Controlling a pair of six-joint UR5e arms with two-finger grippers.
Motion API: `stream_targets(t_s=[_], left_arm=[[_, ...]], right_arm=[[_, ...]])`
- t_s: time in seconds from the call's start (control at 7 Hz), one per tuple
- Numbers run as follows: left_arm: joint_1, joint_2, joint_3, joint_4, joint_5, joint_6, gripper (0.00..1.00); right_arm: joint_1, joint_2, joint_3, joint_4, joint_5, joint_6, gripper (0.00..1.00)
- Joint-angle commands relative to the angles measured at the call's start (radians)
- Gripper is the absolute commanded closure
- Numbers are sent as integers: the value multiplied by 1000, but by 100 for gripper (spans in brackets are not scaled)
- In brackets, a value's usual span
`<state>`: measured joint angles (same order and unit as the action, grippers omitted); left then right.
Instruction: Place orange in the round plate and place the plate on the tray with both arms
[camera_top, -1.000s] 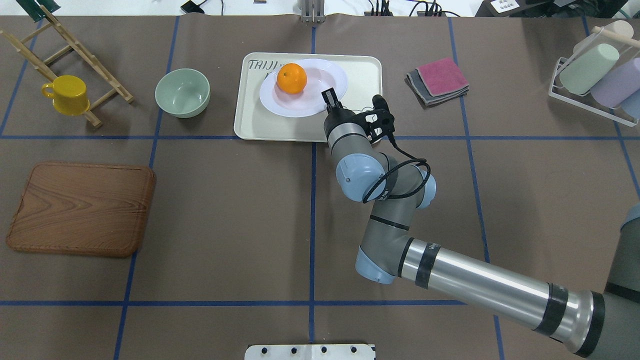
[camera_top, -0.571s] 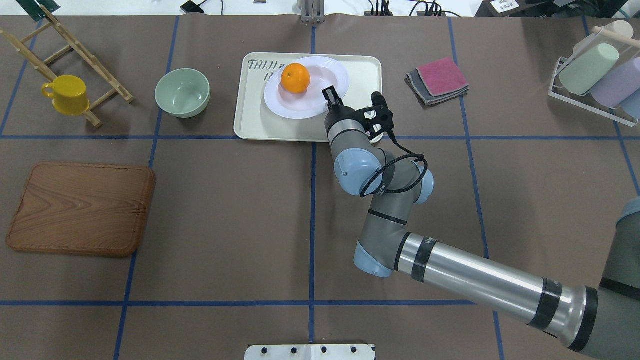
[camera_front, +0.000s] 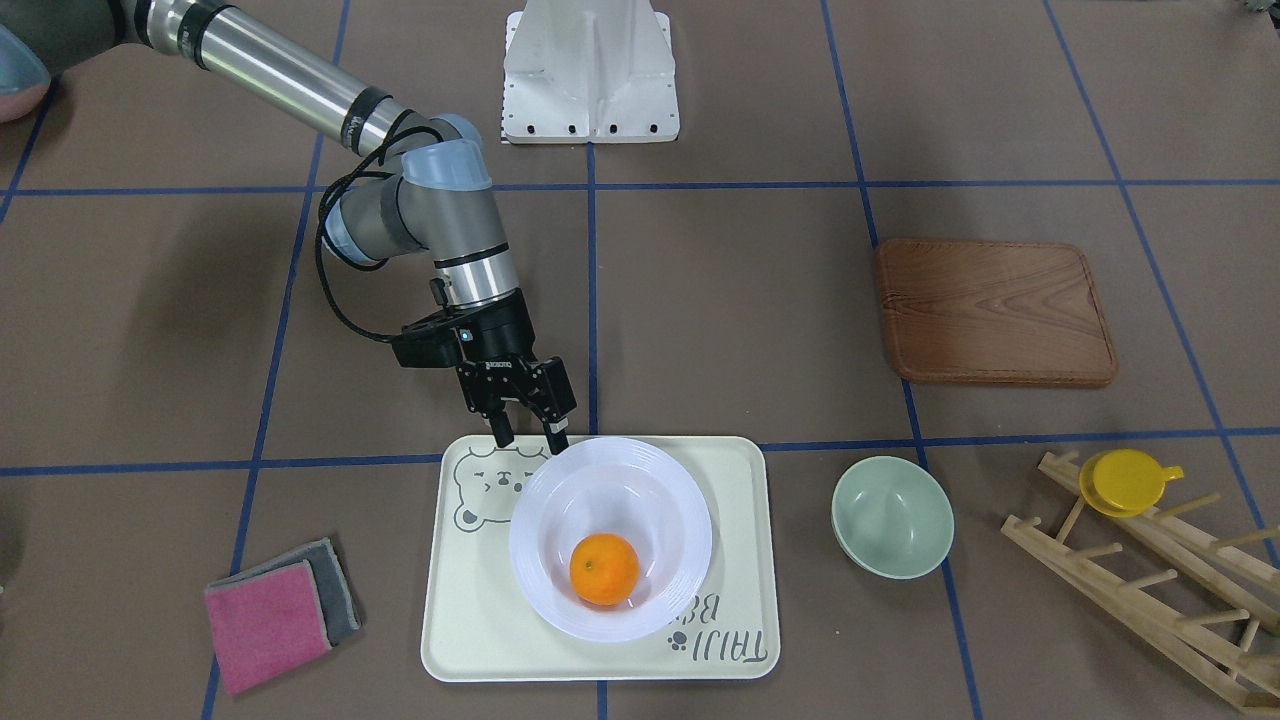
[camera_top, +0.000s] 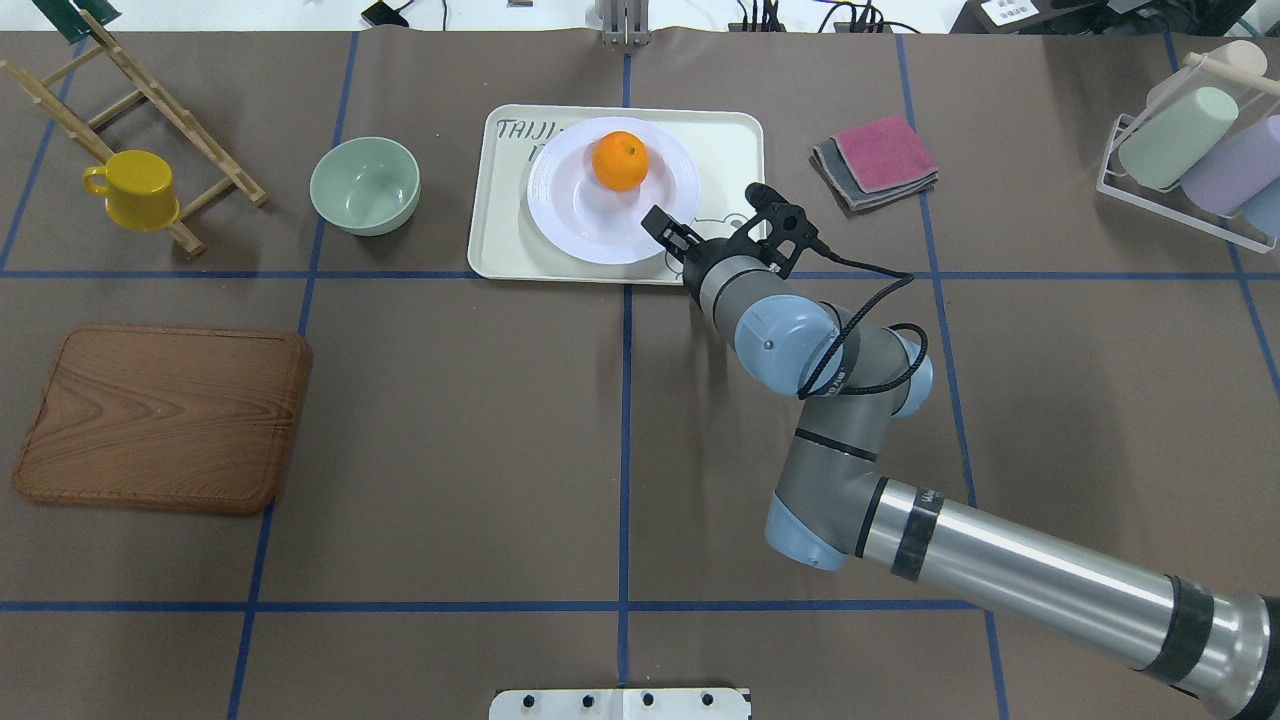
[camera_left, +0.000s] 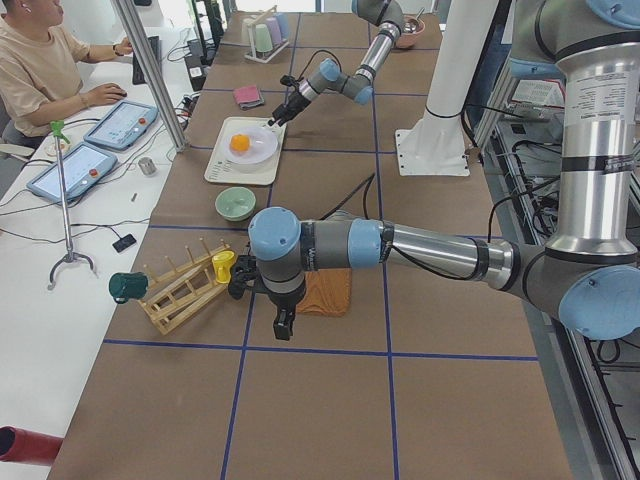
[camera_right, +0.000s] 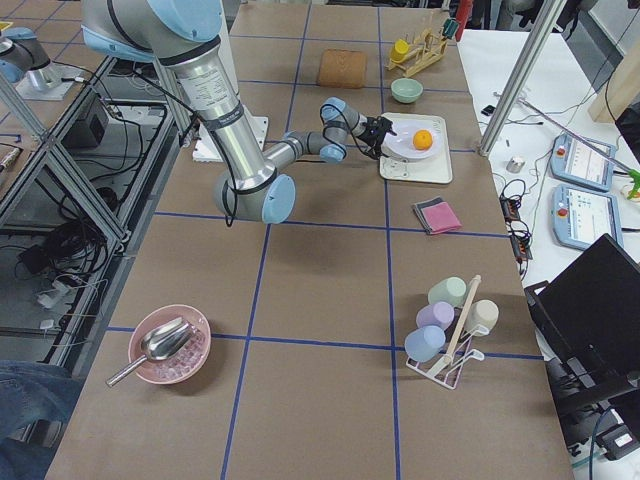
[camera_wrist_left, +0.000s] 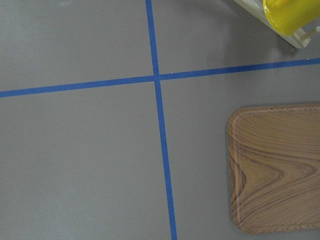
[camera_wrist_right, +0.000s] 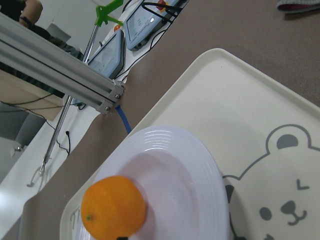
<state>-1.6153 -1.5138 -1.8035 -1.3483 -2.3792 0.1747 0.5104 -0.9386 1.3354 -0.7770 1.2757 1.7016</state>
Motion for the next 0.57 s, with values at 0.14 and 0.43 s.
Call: stream_targets(t_s=[0.14, 0.43], left_arm=[[0, 20, -11, 1, 6, -1, 0], [0, 6, -2, -35, 12, -4, 0]], right_arm=[[175, -109, 251, -351, 384, -394, 0], [337, -198, 410, -532, 627, -651, 0]])
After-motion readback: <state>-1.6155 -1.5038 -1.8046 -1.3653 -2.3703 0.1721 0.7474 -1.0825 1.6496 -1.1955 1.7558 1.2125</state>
